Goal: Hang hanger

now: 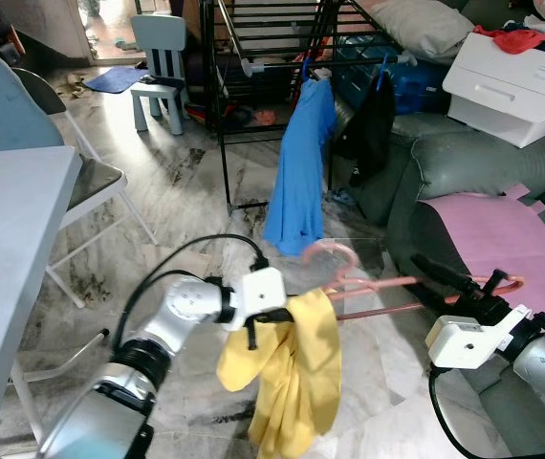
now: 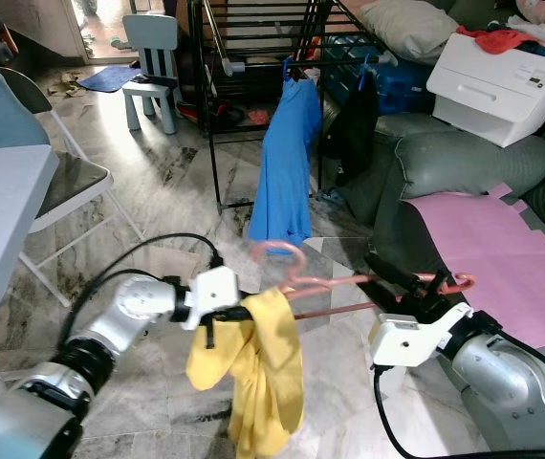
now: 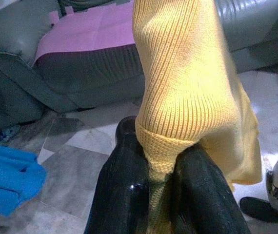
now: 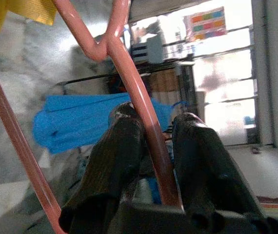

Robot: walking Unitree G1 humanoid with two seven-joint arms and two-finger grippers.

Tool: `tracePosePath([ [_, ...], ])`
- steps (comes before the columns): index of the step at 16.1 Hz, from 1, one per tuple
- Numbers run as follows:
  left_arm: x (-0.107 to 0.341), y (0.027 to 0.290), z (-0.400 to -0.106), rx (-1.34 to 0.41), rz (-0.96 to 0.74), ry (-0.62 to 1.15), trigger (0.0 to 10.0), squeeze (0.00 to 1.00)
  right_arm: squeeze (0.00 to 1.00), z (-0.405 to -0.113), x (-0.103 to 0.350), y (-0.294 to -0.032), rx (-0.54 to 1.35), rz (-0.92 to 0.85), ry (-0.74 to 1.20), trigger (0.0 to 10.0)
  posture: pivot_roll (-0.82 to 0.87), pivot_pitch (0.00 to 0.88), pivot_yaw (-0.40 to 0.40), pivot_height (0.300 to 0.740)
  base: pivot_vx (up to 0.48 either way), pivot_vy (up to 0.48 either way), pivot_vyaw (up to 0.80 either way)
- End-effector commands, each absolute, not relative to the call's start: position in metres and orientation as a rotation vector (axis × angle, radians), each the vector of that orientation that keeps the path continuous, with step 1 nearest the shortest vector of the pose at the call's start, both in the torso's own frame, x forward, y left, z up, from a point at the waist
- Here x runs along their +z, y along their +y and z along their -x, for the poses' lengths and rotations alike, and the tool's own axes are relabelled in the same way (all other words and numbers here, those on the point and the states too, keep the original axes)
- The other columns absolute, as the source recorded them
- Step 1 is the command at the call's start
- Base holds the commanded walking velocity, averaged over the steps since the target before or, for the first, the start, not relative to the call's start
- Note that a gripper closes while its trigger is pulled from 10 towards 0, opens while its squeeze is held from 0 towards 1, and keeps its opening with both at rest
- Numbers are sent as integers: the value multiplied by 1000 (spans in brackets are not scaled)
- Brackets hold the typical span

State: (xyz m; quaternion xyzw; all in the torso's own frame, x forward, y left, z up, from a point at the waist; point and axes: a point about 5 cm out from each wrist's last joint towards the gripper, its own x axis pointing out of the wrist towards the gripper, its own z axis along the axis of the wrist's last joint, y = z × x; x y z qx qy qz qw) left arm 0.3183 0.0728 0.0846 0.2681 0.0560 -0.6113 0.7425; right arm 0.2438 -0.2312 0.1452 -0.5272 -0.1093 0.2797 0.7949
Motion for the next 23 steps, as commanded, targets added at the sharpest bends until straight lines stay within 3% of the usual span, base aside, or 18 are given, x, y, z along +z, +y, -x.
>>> tracePosePath([
  [1,89,70,-323,-1302,-625,101,0,0,1000,-246,147,-239,583,1121,-194,10000,-18,0,-30,740,0,0,0],
  [5,98,78,-339,-1118,-673,80,0,0,1000,-248,159,-251,493,1120,-177,10000,-20,0,-25,740,0,0,0],
  [11,98,79,-343,-1064,-712,74,0,0,1000,-247,164,-257,458,1130,-174,10000,-21,0,-20,740,0,0,0],
  [16,123,85,-361,-829,-672,-43,0,0,1000,-243,175,-264,292,1020,-233,10000,-19,0,-23,740,0,0,0],
  [20,131,82,-364,-814,-623,-85,0,0,1000,-238,160,-256,254,891,-200,10000,-22,0,-24,740,0,0,0],
  [23,155,72,-358,-887,-536,-281,0,0,1000,-239,132,-261,89,630,-69,10000,-12,0,-31,740,0,0,0],
])
